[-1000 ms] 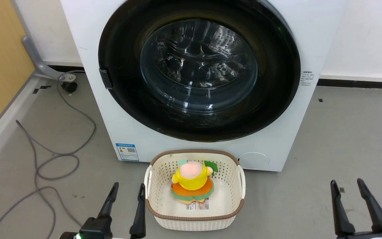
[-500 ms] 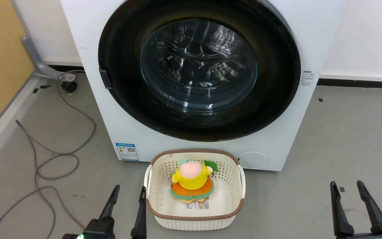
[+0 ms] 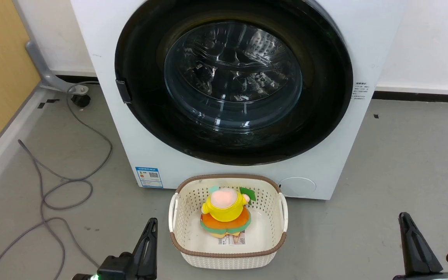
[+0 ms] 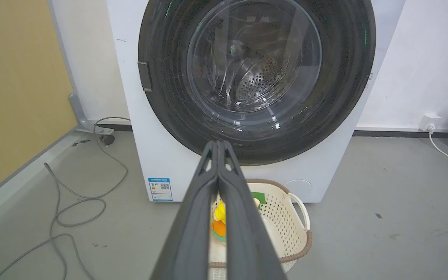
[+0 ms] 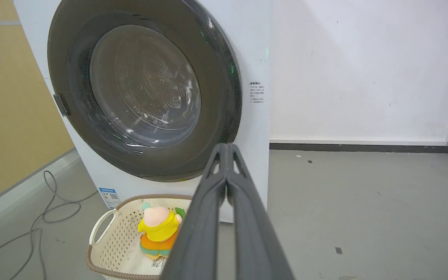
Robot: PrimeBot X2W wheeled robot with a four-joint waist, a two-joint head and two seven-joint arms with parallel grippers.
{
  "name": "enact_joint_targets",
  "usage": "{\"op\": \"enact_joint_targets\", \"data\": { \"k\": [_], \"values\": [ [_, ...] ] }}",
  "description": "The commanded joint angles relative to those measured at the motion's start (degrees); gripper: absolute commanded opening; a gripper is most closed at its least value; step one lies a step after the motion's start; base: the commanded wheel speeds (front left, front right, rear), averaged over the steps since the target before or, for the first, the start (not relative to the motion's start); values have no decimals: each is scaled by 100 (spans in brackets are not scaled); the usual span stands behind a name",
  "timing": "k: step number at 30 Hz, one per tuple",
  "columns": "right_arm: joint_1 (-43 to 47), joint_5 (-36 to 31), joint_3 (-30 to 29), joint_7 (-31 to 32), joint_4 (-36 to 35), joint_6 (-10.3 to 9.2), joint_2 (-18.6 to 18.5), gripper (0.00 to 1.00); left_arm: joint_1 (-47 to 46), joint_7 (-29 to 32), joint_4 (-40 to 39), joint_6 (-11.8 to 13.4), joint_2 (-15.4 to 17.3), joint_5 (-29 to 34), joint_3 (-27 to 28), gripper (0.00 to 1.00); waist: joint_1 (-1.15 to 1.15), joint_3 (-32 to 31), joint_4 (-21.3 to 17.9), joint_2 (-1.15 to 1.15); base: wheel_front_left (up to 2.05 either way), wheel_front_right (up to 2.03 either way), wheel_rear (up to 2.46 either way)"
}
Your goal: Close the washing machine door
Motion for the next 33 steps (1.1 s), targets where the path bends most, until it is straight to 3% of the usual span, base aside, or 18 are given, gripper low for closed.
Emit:
{"op": "enact_joint_targets", "data": {
  "k": [1, 33],
  "values": [
    [-49, -62, 17, 40, -10, 0, 22, 0, -37, 37, -24, -9, 1, 36, 32, 0, 0, 3, -1, 0, 0, 0, 0],
    [-259, -342, 142, 428, -49, -1, 110, 0, -187, 424, -153, -45, -2, 187, 254, 0, 0, 61, -31, 0, 0, 0, 0]
  ]
}}
